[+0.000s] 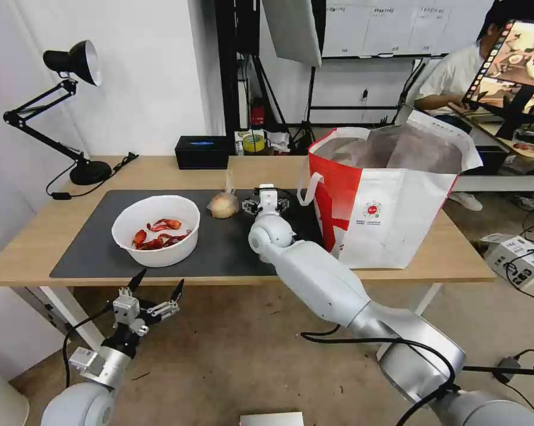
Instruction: Pick up the trash from the table and place it into the takeout bag.
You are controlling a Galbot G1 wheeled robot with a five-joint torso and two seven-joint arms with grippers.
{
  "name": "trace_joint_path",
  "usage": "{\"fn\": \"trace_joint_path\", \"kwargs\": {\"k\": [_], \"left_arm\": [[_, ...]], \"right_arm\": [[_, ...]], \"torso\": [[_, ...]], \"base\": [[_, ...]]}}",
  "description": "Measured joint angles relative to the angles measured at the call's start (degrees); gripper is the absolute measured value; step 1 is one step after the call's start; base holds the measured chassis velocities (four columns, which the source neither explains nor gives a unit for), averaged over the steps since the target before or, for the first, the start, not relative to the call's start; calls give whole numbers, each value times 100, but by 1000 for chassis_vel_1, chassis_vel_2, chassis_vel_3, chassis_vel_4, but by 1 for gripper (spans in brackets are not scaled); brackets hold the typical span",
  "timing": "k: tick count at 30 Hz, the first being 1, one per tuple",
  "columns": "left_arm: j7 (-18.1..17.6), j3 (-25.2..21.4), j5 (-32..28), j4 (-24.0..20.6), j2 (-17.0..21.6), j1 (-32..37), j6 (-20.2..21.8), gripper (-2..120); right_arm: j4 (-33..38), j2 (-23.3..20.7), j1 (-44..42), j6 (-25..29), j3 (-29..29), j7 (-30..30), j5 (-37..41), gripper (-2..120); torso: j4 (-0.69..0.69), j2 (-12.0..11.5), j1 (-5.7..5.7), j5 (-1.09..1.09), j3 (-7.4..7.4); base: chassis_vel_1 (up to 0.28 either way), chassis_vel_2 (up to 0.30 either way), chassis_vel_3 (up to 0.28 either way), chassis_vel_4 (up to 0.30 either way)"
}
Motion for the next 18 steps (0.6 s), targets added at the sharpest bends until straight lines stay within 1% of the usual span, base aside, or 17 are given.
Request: {"fn": "trace_joint_path", "kwargs": {"k": [7, 13, 18], "left_arm": [[-3, -26, 4, -88, 15, 77, -4, 100], [-10, -47, 4, -201, 33, 119, 9, 100], [-11, -20, 13, -205, 37, 143, 10, 100]], "right_arm": [[-227, 133, 34, -49, 105, 0, -65, 100], [-245, 167, 23, -62, 127, 7, -63, 100], [-202, 170, -11, -128, 112, 62, -68, 100]], "torso": [[0, 0, 0, 0, 0], [0, 0, 0, 1, 0], [0, 0, -1, 1, 0]], "base": [[0, 0, 0, 0], [0, 0, 0, 0], [0, 0, 0, 0]]}}
